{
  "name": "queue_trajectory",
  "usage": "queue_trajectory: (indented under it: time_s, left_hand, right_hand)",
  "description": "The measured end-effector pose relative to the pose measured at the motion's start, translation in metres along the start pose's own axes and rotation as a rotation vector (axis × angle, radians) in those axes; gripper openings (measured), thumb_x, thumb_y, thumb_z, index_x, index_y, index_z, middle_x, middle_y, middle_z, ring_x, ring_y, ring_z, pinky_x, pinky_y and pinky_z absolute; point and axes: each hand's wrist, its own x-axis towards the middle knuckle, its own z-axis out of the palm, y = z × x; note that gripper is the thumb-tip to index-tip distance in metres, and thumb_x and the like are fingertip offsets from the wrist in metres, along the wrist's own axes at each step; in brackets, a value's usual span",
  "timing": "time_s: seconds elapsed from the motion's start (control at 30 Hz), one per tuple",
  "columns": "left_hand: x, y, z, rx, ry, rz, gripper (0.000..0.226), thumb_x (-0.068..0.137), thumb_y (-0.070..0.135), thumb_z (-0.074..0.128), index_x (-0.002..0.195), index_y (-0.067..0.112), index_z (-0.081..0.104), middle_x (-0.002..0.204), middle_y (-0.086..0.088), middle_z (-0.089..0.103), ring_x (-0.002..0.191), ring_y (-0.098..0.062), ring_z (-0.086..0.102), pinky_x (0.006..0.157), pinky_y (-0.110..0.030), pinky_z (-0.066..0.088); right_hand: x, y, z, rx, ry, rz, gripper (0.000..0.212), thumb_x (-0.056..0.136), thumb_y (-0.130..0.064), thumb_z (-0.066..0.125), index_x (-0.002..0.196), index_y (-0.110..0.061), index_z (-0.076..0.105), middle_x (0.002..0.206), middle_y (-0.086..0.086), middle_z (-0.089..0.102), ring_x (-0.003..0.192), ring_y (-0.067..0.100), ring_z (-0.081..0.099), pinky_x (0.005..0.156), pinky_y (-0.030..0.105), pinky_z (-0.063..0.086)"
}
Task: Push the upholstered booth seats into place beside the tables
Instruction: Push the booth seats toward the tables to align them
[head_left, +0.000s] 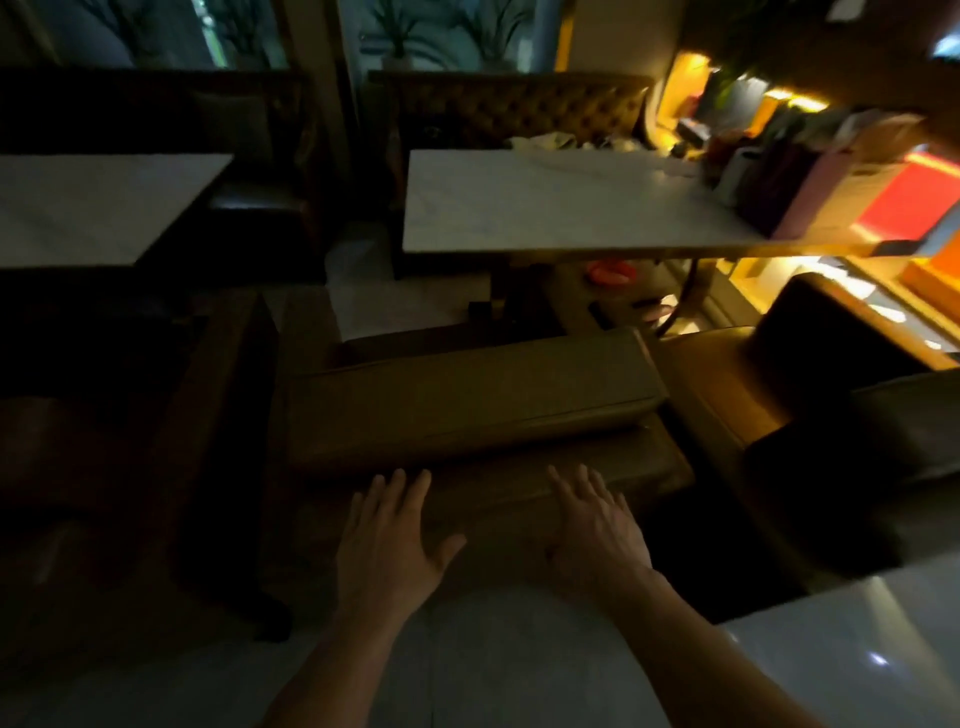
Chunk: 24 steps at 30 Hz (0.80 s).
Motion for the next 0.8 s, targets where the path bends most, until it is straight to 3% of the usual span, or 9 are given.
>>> queue_trajectory:
  time_s: [0.17, 0.3, 0.43, 0.8]
  left_hand:
    - [-0.002, 0.041, -0.011, -0.041, -0.043, 0.077, 0.094, 0.079, 0.084, 0.031, 0.153, 0.035, 0.003, 0.163, 0.001, 0.005, 0.149, -0.022, -0.002, 0.12, -0.044, 0.003]
    - [-0.007, 0.112, -0.02, -0.079, -0.029, 0.204, 0.095, 0.078, 0.085, 0.031, 0.153, 0.036, 0.002, 0.163, 0.001, 0.006, 0.149, -0.022, -0.002, 0.12, -0.045, 0.003]
    - [-0.013, 0.173, -0.026, -0.078, -0.061, 0.297, 0.095, 0.078, 0.084, 0.034, 0.153, 0.036, 0.001, 0.163, 0.001, 0.004, 0.148, -0.021, -0.003, 0.12, -0.045, 0.002]
    - [-0.023, 0.396, -0.013, -0.102, -0.006, 0.415, 0.094, 0.079, 0.082, 0.038, 0.153, 0.033, 0.008, 0.162, -0.002, 0.011, 0.149, -0.023, 0.002, 0.119, -0.049, 0.01]
  right_hand:
    - [-0.041, 0.022, -0.024, 0.014, 0.058, 0.079, 0.1, 0.085, -0.057, 0.063, 0.156, -0.035, -0.004, 0.166, 0.01, -0.004, 0.152, 0.03, -0.003, 0.123, 0.049, 0.006]
    - [-0.081, 0.068, -0.048, 0.001, 0.147, 0.175, 0.098, 0.084, -0.073, 0.052, 0.155, -0.036, -0.003, 0.166, 0.009, -0.001, 0.152, 0.031, 0.001, 0.122, 0.051, 0.009]
    - [-0.117, 0.118, -0.08, 0.025, 0.204, 0.24, 0.095, 0.084, -0.076, 0.046, 0.156, -0.035, 0.0, 0.166, 0.009, 0.001, 0.152, 0.031, 0.002, 0.122, 0.052, 0.01]
    - [-0.185, 0.337, -0.135, 0.062, 0.298, 0.338, 0.095, 0.083, -0.078, 0.045, 0.156, -0.033, 0.005, 0.165, 0.01, 0.006, 0.151, 0.031, 0.007, 0.12, 0.049, 0.018]
